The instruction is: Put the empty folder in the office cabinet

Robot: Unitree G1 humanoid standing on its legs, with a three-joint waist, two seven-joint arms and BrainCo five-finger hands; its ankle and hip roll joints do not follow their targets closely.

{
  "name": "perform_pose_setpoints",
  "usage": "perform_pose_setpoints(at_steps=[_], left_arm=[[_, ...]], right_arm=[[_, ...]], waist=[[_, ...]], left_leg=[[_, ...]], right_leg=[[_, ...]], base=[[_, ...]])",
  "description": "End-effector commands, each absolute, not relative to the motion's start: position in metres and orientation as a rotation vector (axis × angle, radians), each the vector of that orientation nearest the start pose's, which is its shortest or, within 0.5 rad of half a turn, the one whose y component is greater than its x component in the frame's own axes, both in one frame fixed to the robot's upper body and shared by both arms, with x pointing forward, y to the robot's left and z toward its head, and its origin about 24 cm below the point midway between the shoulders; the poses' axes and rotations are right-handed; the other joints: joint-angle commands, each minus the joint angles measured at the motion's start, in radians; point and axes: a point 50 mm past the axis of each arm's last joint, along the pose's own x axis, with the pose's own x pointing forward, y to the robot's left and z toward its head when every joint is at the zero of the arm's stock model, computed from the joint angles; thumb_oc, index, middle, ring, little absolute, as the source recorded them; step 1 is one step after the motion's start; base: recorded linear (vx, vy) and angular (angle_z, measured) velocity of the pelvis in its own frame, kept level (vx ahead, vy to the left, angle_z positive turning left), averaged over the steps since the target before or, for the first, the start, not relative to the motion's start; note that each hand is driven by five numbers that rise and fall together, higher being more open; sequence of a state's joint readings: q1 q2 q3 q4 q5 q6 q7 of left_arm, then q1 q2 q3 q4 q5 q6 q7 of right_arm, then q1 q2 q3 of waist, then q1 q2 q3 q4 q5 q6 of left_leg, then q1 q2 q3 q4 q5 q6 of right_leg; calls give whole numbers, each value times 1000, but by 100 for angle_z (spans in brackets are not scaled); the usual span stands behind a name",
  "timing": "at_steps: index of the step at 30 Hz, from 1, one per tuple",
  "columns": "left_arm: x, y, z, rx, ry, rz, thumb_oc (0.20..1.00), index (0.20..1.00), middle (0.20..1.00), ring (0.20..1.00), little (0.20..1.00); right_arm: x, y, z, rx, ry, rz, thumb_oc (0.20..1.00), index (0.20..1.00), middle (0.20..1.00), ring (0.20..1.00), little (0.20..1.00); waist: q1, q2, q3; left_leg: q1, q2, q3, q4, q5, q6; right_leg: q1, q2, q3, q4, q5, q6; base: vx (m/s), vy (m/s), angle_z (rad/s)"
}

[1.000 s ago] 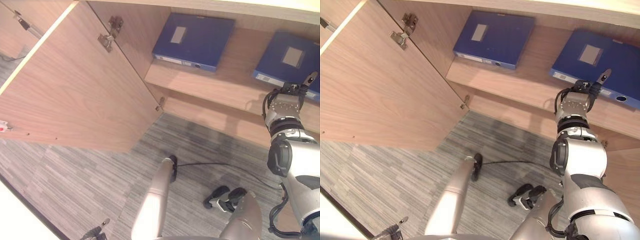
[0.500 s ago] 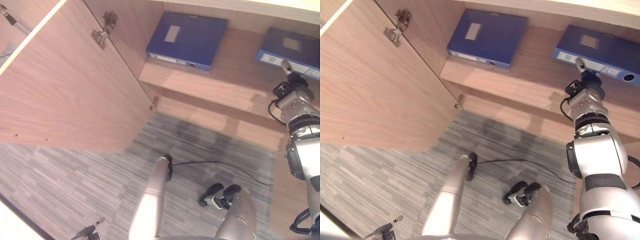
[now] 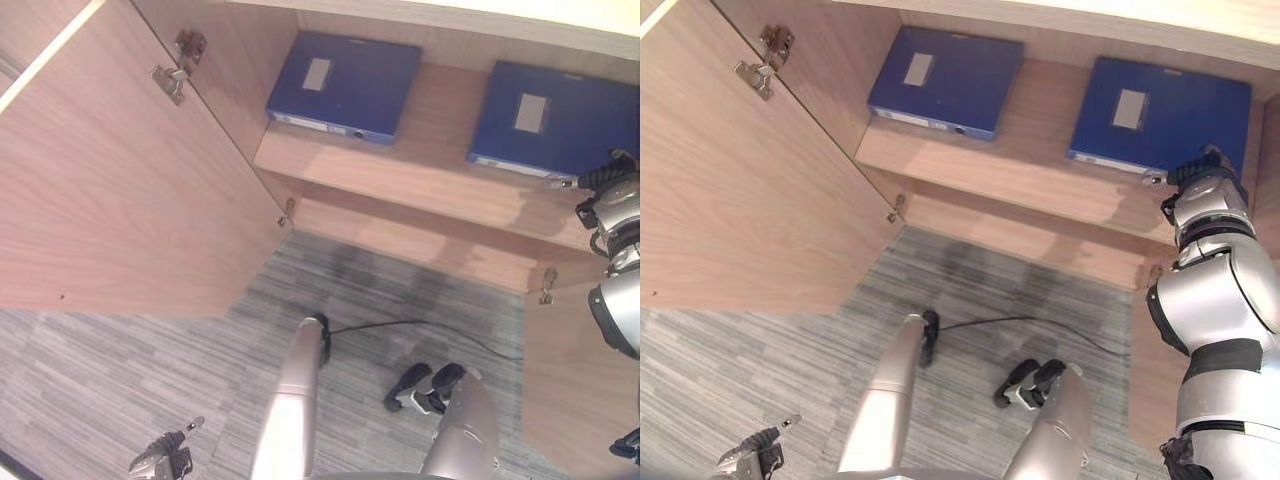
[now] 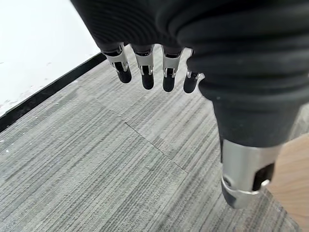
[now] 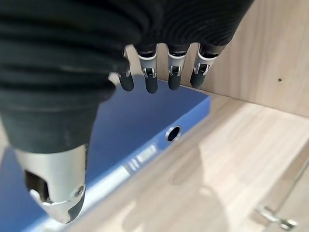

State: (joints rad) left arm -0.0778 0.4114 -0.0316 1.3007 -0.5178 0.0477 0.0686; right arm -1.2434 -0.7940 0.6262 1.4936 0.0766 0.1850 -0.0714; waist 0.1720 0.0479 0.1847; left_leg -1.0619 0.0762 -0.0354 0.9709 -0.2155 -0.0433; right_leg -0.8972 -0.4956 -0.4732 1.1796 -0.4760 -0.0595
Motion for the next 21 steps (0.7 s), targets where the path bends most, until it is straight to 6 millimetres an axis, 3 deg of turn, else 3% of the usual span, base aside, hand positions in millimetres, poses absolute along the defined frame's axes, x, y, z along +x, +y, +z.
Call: perform_pose_setpoints(at_steps=[1,5,12,21], left_arm=[[70,337,-129,4,1252,658,1000,1000,1000,1000,1000],[67,340,-128,7,1267,642,1000,1000,1000,1000,1000],[69,338,-129,14,1270,615,1000,1000,1000,1000,1000],[78,334,-129,31,1248,597,1000,1000,1000,1000,1000]], right_arm=[[354,-381,209,-969,512,-580,1000,1000,1000,1000,1000],[354,-376,181,-946,587,-503,1000,1000,1000,1000,1000],[355,-366,156,-874,627,-453,1000,1000,1000,1000,1000],[354,-351,123,-771,661,-425,1000,1000,1000,1000,1000]], waist=[[26,-2,19],[29,2,18],[40,9,18],[49,6,12]], left_leg=[[41,42,46,-69,-44,17],[38,42,49,-66,-43,19],[39,41,53,-71,-40,22],[152,28,62,-206,-1,20]], right_leg=[[46,4,166,-110,23,46],[40,2,170,-109,25,44],[44,0,165,-119,33,48],[167,15,113,-255,107,91]], base=[[0,0,0],[0,0,0],[0,0,0],[0,0,0]])
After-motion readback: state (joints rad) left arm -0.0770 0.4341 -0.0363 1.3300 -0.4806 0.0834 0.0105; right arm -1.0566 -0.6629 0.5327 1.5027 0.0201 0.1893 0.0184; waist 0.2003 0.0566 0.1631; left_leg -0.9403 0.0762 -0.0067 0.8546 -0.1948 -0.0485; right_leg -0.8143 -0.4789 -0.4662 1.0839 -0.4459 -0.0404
